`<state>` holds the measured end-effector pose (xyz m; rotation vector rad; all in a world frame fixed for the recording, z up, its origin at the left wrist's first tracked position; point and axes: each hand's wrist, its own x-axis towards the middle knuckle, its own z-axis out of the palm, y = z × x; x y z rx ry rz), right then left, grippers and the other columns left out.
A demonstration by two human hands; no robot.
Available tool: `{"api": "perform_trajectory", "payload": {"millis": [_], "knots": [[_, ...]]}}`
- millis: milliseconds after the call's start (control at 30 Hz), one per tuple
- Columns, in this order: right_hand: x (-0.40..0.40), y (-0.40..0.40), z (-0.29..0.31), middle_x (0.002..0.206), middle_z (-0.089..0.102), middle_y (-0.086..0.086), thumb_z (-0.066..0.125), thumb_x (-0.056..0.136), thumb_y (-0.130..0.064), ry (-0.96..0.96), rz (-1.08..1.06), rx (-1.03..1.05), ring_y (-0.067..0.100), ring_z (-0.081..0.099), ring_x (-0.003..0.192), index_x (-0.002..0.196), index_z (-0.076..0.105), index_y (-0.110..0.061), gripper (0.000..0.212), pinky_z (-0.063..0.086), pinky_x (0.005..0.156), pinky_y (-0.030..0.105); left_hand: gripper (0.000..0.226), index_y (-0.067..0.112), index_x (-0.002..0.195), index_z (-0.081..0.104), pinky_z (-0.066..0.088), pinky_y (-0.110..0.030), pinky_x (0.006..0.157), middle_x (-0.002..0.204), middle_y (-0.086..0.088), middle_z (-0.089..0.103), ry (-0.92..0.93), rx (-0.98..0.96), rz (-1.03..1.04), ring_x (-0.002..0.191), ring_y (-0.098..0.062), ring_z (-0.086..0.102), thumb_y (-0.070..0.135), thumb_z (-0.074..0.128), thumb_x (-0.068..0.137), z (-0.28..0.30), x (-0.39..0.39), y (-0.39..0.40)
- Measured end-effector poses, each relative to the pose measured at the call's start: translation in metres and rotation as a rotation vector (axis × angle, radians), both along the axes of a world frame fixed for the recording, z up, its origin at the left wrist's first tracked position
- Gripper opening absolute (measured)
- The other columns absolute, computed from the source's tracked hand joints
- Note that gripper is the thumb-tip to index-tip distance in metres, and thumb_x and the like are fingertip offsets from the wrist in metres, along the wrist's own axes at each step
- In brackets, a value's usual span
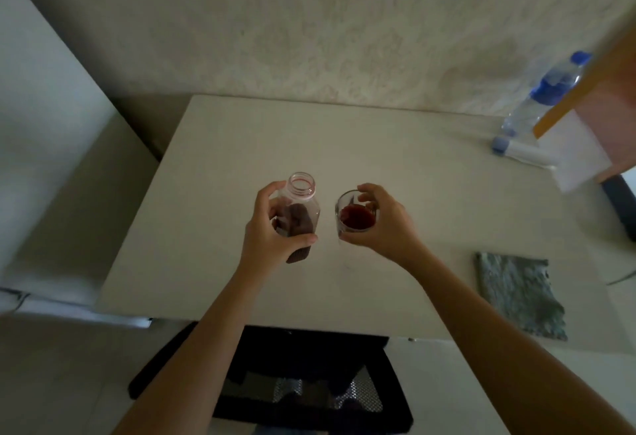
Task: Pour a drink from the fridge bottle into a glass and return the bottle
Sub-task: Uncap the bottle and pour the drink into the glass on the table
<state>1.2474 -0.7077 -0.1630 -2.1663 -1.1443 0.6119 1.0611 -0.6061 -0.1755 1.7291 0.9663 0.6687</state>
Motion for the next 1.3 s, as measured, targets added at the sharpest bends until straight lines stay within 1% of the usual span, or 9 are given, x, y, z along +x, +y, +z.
{"api": "perform_trajectory", "payload": {"millis": [233,400,533,667,767,1000,1167,1233,1300], "knots": [[-0.003,-0.009,-0.039,0.119,0.058,-0.011,0.083,0.053,-0.048,0.009,-0.042,-0.035,0.013,0.057,0.106,0.123,0.036,-0.036,0.085,0.048,0.091,0.047,0.092,0.043,0.121,0.033,0.043,-0.022,0.089,0.115,0.020,0.052,-0.036,-0.038,-0.021,0.110,-0.011,0.054,0.014,0.089,0.053,-0.034,0.004,-0.010],[-0.008,-0.016,-0.054,0.120,0.058,-0.009,0.081,0.054,-0.047,-0.002,-0.030,-0.065,0.014,0.057,0.106,0.122,0.034,-0.035,0.084,0.045,0.094,0.047,0.090,0.059,0.111,0.033,0.045,-0.023,0.089,0.109,0.036,0.050,-0.020,-0.047,-0.036,0.104,0.002,0.055,0.027,0.087,0.046,-0.040,0.004,-0.013],[-0.012,-0.021,-0.065,0.117,0.060,-0.010,0.079,0.052,-0.053,0.008,-0.043,-0.094,0.019,0.054,0.105,0.121,0.034,-0.038,0.084,0.043,0.093,0.044,0.094,0.059,0.111,0.034,0.047,-0.033,0.094,0.114,0.029,0.051,-0.026,-0.051,-0.044,0.108,-0.006,0.055,0.013,0.089,0.050,-0.046,0.004,-0.016],[-0.014,-0.024,-0.067,0.119,0.058,-0.006,0.082,0.058,-0.043,0.021,-0.026,-0.095,0.010,0.039,0.098,0.125,0.036,-0.031,0.082,0.033,0.083,0.029,0.093,0.059,0.112,0.035,0.046,-0.034,0.095,0.118,0.023,0.055,-0.049,-0.092,-0.040,0.112,-0.008,0.056,0.024,0.087,0.044,-0.050,0.002,-0.020],[-0.015,-0.025,-0.069,0.119,0.058,-0.003,0.083,0.058,-0.040,0.020,-0.006,-0.121,0.009,0.044,0.099,0.125,0.036,-0.029,0.083,0.041,0.086,0.031,0.091,0.057,0.113,0.036,0.046,-0.031,0.094,0.113,0.032,0.056,-0.054,-0.111,-0.034,0.112,-0.005,0.056,0.027,0.085,0.043,-0.051,0.001,-0.024],[-0.016,-0.023,-0.076,0.121,0.057,-0.004,0.083,0.055,-0.046,0.010,0.003,-0.131,0.018,0.057,0.105,0.125,0.034,-0.029,0.087,0.045,0.090,0.034,0.092,0.058,0.111,0.037,0.044,-0.026,0.092,0.107,0.042,0.055,-0.019,-0.111,-0.042,0.107,0.008,0.055,0.013,0.086,0.047,-0.050,0.000,-0.027],[-0.002,-0.030,-0.070,0.141,0.043,-0.008,0.075,0.046,-0.070,0.078,0.127,-0.188,0.016,0.043,0.125,0.138,0.022,-0.037,0.111,0.037,0.103,0.040,0.092,0.057,0.113,0.037,0.047,-0.033,0.096,0.110,0.039,0.056,-0.020,-0.121,-0.045,0.112,-0.001,0.056,0.018,0.086,0.045,-0.051,0.000,-0.029],[0.010,-0.034,-0.070,0.141,0.043,-0.012,0.060,0.053,-0.080,0.184,0.033,-0.074,0.012,0.040,0.128,0.137,0.027,-0.042,0.098,0.036,0.104,0.040,0.091,0.055,0.114,0.038,0.047,-0.034,0.098,0.112,0.035,0.057,-0.018,-0.124,-0.044,0.113,-0.003,0.056,0.020,0.086,0.044,-0.052,-0.001,-0.028],[0.026,-0.038,-0.076,0.137,0.049,-0.009,0.053,0.072,-0.071,0.236,-0.112,0.064,0.009,0.046,0.122,0.133,0.040,-0.038,0.070,0.038,0.102,0.035,0.092,0.057,0.112,0.039,0.047,-0.032,0.097,0.110,0.035,0.058,-0.009,-0.131,-0.038,0.110,0.001,0.056,0.020,0.086,0.043,-0.053,-0.001,-0.028]]}}
